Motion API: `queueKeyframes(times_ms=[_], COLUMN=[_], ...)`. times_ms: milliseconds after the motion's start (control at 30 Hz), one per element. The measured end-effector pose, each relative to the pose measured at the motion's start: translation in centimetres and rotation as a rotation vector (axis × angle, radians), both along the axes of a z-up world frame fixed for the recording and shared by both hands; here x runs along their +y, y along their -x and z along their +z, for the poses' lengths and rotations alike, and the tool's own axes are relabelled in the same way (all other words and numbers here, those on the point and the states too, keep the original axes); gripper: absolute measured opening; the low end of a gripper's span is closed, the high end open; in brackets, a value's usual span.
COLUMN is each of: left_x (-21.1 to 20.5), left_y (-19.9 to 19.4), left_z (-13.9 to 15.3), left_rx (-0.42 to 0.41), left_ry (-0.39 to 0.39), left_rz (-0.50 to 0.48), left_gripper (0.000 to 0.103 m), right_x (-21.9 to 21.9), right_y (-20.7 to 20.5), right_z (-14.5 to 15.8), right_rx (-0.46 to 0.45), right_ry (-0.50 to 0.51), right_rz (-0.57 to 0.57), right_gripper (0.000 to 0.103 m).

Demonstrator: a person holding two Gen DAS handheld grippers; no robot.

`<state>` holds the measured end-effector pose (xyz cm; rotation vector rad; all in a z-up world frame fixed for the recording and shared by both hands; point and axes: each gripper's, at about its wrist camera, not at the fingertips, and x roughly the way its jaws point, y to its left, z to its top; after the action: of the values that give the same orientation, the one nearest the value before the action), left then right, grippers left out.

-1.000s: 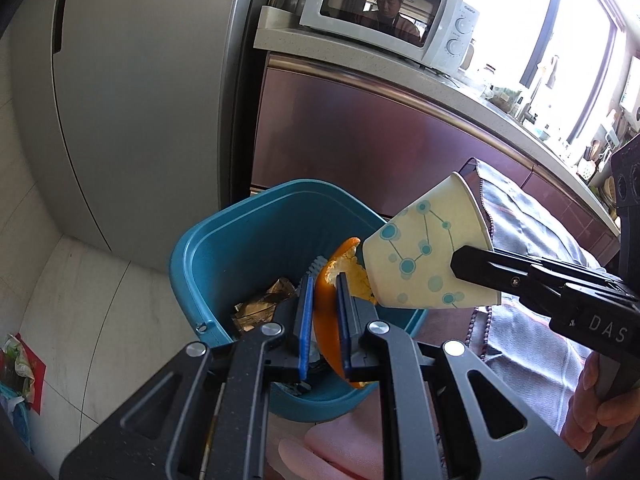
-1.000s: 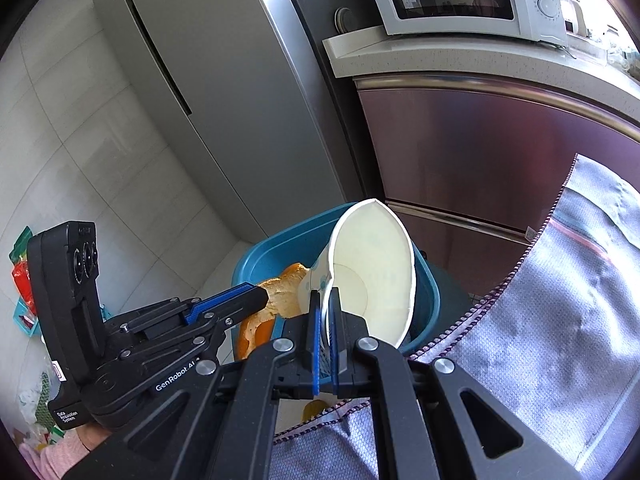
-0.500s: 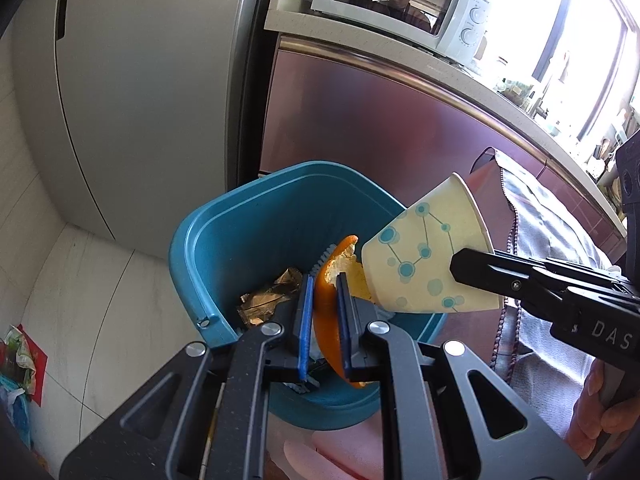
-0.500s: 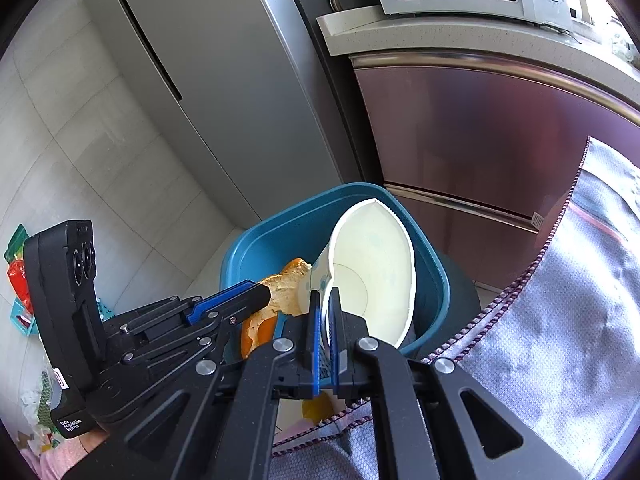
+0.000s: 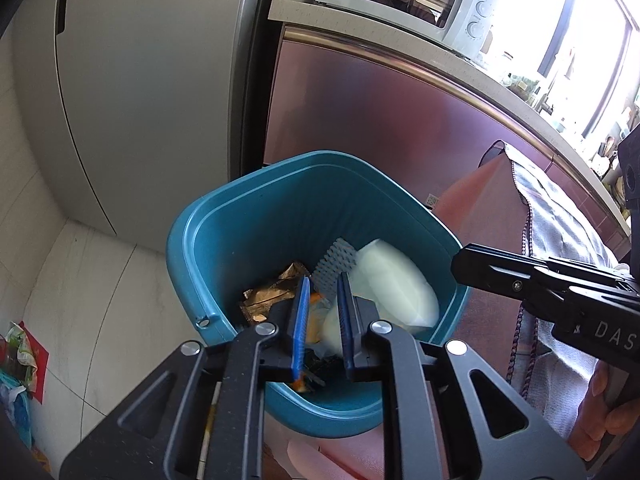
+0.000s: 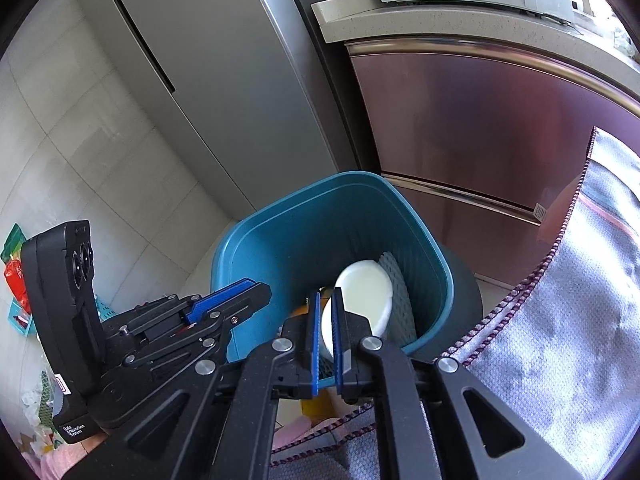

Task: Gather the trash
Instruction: 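Open both grippers above the teal bin to drop peel and cup, then move both grippers back over the last paper cup on the cloth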

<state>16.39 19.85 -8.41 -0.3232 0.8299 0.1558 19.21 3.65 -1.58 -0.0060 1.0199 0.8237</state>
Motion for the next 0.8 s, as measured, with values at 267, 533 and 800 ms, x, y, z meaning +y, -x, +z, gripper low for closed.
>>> queueKeyframes(times_ms=[267, 533, 800], left_x=[-0.5, -2.2, -5.0], left_y=[0.5, 1.9, 4.2], left_z=[0.4, 2.2, 4.6], left_rx=[-0.023, -0.072, -0.132], left_ry=[-0.019, -0.061, -0.104], left_rz=[-0.004, -0.026, -0.057], left_gripper=[0.027, 0.041, 0.06], right_x=[-1.1, -3.7, -7.3], right_y=[1.0, 2.1, 3.8], right_z=[0.5, 1.2, 2.6], right_rx=[-0.019, -0.032, -0.065], right_ry=[-0.014, -0.054, -0.102], right_rz=[0.001, -0.026, -0.06], right_gripper=[0.007, 0.014, 0.023])
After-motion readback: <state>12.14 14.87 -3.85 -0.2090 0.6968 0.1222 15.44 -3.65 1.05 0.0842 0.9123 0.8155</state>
